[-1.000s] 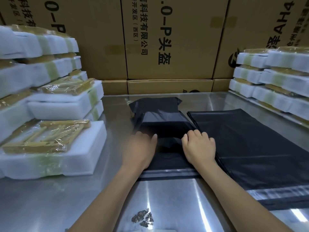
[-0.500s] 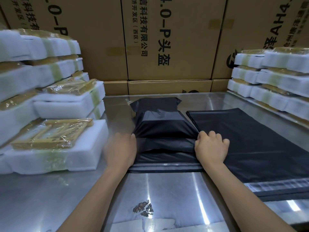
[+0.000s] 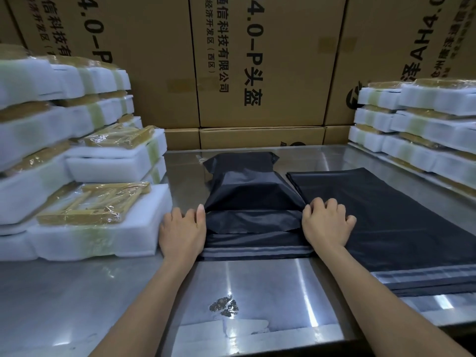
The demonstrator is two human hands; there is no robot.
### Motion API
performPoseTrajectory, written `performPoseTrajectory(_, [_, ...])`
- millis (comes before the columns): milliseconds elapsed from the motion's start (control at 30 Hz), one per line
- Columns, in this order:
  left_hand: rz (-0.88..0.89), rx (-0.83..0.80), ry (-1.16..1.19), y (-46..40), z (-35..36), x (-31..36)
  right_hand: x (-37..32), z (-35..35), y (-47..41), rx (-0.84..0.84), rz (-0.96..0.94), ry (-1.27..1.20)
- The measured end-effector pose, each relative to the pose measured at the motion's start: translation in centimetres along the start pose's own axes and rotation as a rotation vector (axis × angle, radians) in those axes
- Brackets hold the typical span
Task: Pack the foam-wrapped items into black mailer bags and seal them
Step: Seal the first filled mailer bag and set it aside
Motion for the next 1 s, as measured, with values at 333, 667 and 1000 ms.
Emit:
performPoseTrajectory(333, [-0.352,-0.323,0.634,2.1,-1.1,-2.6,-11.9,-5.3,6.0,-0.156,-0.395,-0.684])
performPoseTrajectory(667, [-0.168,-0.618,0.852,4.0,-1.5,-1.6,-16.3,-0.7,10.8,-0.633,-0.274,-0.819])
performPoseTrajectory(1000, [-0.12,-0.603,0.879,4.0,-1.0,-1.1,-16.8,-0.9,11.5,-0.583,-0.379,-0.654])
Point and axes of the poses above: each hand's wrist, its own y-axis away from the middle knuckle, its own z-axis out of the palm, x = y × z, the point moved 10 cm from there along -y, towards the middle knuckle, and after that the axes turned 15 degrees about x, right-handed, at the moved point
